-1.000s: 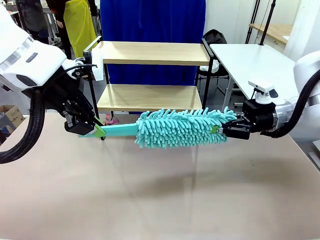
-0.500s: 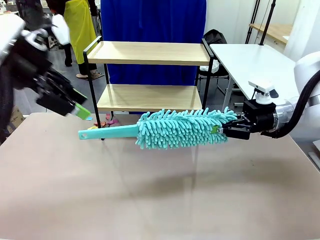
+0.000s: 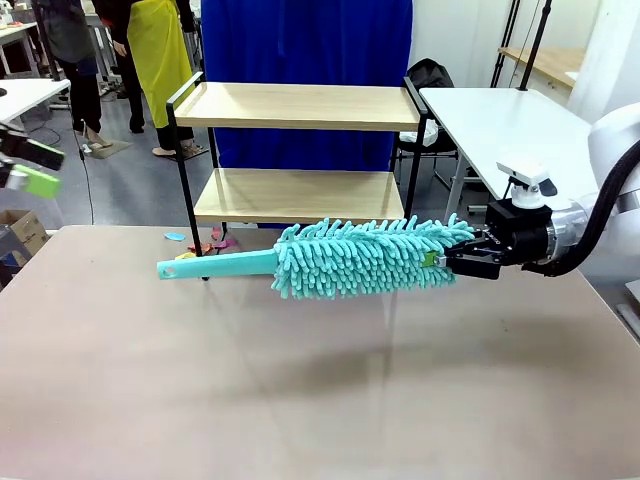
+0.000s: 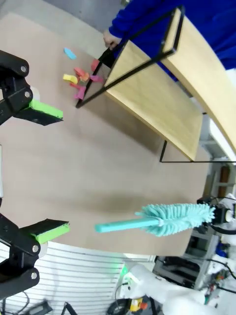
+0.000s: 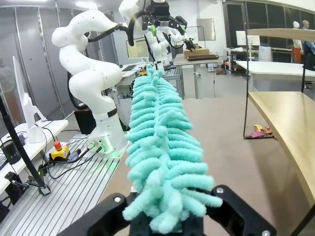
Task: Clean the shelf.
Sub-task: Hand the Duster back to the human.
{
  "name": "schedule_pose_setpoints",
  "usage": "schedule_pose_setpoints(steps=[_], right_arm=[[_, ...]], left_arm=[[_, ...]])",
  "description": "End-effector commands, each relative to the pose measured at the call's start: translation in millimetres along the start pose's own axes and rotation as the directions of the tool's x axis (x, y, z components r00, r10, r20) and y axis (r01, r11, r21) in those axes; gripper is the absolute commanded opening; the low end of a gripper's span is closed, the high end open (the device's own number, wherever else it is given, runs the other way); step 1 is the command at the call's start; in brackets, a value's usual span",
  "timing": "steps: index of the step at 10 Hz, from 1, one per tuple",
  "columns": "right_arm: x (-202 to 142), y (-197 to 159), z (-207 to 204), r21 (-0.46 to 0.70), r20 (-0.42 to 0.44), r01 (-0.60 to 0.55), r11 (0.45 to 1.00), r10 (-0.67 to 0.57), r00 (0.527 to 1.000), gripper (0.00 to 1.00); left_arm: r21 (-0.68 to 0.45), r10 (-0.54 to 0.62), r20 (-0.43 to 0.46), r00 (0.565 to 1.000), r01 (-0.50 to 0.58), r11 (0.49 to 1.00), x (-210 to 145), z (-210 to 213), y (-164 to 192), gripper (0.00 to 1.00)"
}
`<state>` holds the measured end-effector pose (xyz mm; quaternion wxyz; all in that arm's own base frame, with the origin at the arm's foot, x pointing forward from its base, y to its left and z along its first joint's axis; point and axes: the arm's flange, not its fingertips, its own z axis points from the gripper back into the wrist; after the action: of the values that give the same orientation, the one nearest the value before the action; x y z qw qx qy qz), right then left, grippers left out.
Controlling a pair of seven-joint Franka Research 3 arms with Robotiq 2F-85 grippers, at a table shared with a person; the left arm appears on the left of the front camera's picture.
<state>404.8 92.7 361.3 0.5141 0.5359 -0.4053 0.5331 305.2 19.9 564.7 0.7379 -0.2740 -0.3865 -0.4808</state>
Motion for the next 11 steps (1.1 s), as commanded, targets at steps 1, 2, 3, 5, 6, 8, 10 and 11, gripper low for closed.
schedule_pose_setpoints(steps=[1, 2, 3, 5, 6, 8, 10, 11], right_arm=[[3.2, 0.9, -1.0, -0.008, 0.007, -0.007, 1.000, 0.007, 1.000, 0.00], [0.0, 0.0, 0.0, 0.000, 0.000, 0.000, 1.000, 0.000, 1.000, 0.17], [25.6, 5.4, 5.2, -0.004, 0.013, -0.035, 0.999, 0.035, 0.999, 0.17], [90.3, 22.8, 20.6, -0.069, 0.029, -0.125, 0.990, 0.127, 0.991, 0.17], [120.6, 30.6, 30.4, -0.112, 0.023, -0.170, 0.979, 0.174, 0.984, 0.17], [172.0, 42.5, 53.8, -0.291, 0.028, -0.204, 0.935, 0.221, 0.975, 0.17], [197.3, 49.7, 80.8, -0.500, 0.020, -0.167, 0.850, 0.204, 0.979, 0.17], [202.4, 55.6, 99.6, -0.617, 0.050, -0.100, 0.780, 0.166, 0.985, 0.17]], left_arm=[[-0.048, -0.097, 0.000, 0.995, 0.097, 0.994, -47.2, -24.4, -32.6, 1.00], [0.000, 0.000, 0.000, 1.000, 0.000, 1.000, 0.0, 0.0, 0.0, 1.00], [0.000, 0.000, 0.000, 1.000, 0.000, 1.000, 0.0, 0.0, 0.0, 1.00], [0.000, 0.000, 0.000, 1.000, 0.000, 1.000, 0.0, 0.0, 0.0, 1.00], [0.000, 0.000, 0.000, 1.000, 0.000, 1.000, 0.0, 0.0, 0.0, 1.00], [0.000, 0.000, 0.000, 1.000, 0.000, 1.000, 0.0, 0.0, 0.0, 1.00], [0.000, 0.000, 0.000, 1.000, 0.000, 1.000, 0.0, 0.0, 0.0, 1.00], [0.000, 0.000, 0.000, 1.000, 0.000, 1.000, 0.0, 0.0, 0.0, 1.00]])
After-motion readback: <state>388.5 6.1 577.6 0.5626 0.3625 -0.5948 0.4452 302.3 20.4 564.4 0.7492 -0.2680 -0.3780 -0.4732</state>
